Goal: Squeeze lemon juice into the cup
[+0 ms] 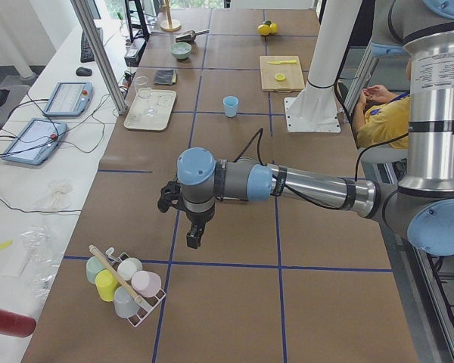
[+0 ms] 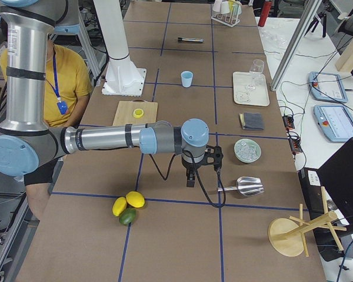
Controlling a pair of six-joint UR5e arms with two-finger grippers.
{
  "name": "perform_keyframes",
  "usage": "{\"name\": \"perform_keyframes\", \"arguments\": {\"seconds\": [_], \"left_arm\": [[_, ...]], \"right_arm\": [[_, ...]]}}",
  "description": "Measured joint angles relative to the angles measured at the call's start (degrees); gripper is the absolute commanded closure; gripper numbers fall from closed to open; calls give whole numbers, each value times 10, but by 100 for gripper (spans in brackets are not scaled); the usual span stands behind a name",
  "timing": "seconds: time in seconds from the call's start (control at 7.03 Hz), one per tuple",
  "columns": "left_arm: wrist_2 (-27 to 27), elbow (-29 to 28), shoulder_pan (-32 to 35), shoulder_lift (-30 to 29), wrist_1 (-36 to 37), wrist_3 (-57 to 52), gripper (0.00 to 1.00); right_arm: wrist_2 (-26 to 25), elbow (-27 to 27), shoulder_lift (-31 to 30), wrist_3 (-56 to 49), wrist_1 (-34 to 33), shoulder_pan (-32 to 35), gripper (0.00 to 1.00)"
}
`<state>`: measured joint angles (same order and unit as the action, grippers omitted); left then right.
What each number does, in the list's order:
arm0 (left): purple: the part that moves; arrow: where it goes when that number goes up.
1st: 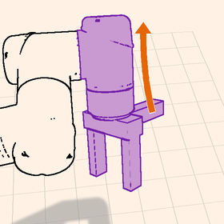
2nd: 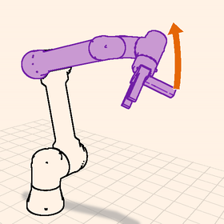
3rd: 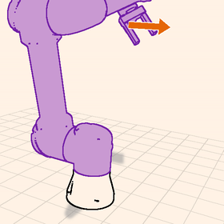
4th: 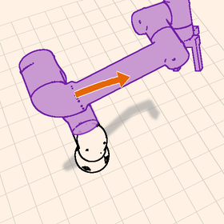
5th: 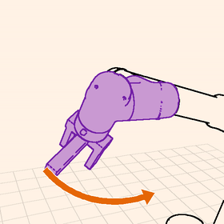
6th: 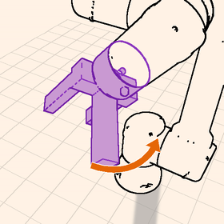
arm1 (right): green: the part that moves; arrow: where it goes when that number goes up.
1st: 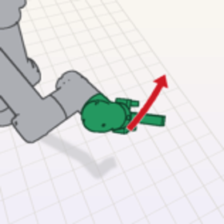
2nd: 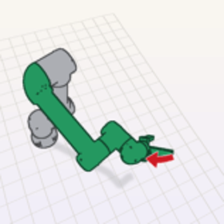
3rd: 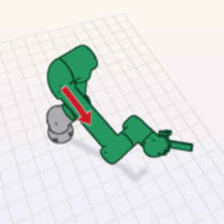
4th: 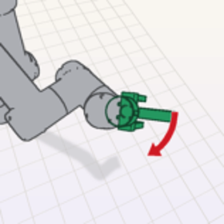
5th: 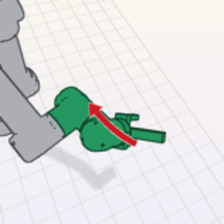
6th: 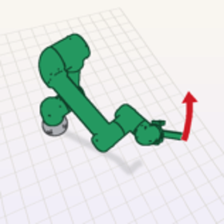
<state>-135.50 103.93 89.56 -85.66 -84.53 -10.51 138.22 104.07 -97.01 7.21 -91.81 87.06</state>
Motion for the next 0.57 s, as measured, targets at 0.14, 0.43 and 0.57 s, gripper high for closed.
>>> {"name": "perform_keyframes", "arguments": {"seconds": [0.14, 0.43, 0.57], "left_arm": [[-1, -6, 0, 2, -1, 0, 0], [2, -10, 0, 14, -1, 0, 0], [4, -6, 0, 17, -1, 0, 0]], "right_arm": [[-3, 3, -1, 0, 1, 0, 0], [-20, 15, -7, 3, 5, -6, 0], [-30, 19, -2, 2, 9, -19, 0]]}}
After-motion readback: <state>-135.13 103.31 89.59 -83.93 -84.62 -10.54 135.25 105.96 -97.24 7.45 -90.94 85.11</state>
